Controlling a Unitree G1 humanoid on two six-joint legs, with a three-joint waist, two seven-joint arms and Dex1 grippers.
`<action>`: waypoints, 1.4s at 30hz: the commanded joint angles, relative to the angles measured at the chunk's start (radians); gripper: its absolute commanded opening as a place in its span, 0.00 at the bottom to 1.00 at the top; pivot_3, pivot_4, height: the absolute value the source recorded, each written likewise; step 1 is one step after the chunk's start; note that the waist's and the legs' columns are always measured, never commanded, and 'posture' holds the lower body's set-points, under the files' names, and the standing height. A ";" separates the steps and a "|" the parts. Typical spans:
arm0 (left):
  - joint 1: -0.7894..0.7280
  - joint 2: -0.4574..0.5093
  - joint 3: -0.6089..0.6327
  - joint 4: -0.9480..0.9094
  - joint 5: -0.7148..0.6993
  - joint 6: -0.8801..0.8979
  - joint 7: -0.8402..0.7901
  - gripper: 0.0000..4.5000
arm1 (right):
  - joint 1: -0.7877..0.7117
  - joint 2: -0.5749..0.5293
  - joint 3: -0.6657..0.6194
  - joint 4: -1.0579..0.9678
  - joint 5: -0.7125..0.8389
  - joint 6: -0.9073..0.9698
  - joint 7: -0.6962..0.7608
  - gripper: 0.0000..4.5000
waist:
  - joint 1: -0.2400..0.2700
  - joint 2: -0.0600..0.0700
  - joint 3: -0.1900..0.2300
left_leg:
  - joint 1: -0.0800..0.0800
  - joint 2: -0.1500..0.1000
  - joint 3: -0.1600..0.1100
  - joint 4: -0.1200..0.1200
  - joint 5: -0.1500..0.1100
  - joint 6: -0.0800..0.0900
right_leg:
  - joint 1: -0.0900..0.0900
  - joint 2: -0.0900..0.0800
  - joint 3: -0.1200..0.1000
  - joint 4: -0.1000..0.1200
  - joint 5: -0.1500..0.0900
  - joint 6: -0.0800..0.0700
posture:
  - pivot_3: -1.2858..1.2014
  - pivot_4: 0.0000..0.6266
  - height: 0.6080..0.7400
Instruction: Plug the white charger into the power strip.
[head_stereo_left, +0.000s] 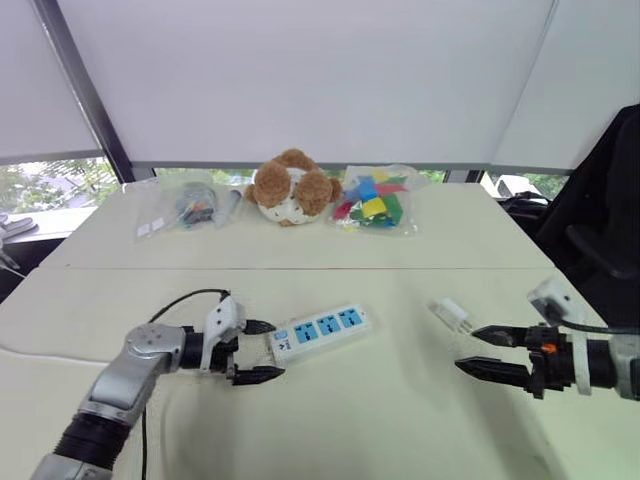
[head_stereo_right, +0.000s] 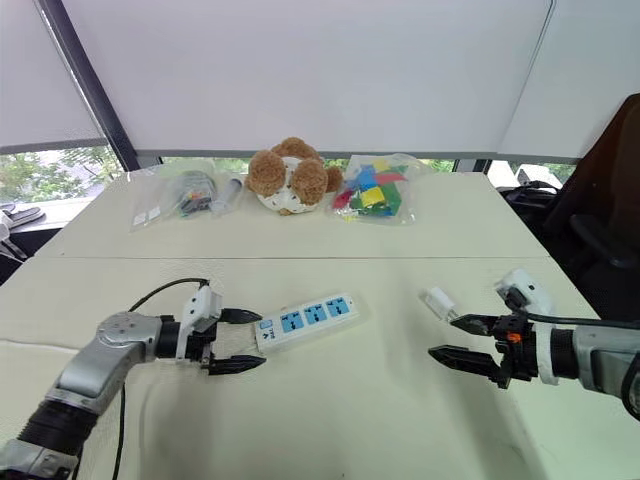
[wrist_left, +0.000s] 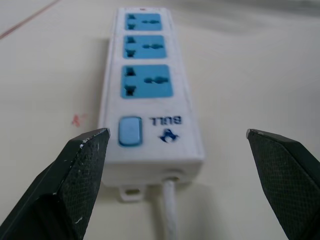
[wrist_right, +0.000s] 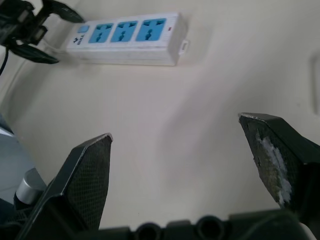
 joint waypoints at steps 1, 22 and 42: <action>-0.039 -0.047 0.007 0.128 0.056 -0.096 0.067 1.00 | 0.021 0.015 -0.037 -0.058 0.029 0.006 -0.022 0.97 | 0.000 0.000 0.000 | 0.000 0.000 0.000 0.000 0.000 0.000 | 0.001 0.000 0.000 0.000 0.000 0.000 | 0.52 0.24 0.99; -0.119 -0.102 -0.077 0.277 0.084 -0.235 -0.169 0.68 | -0.122 -0.080 -0.072 0.115 0.009 0.055 -0.090 1.00 | -0.004 0.000 0.000 | 0.001 -0.001 0.001 0.002 0.000 0.000 | 0.002 -0.001 0.001 -0.001 0.000 0.000 | 0.52 0.24 0.99; -0.180 -0.194 -0.206 0.394 0.227 -0.339 -0.214 0.68 | -1.266 0.086 1.070 1.271 -0.833 -0.179 0.480 1.00 | 0.023 0.005 -0.003 | -0.014 -0.002 0.001 0.005 0.000 0.001 | -0.011 -0.001 0.002 -0.001 0.001 0.002 | 0.52 0.24 0.99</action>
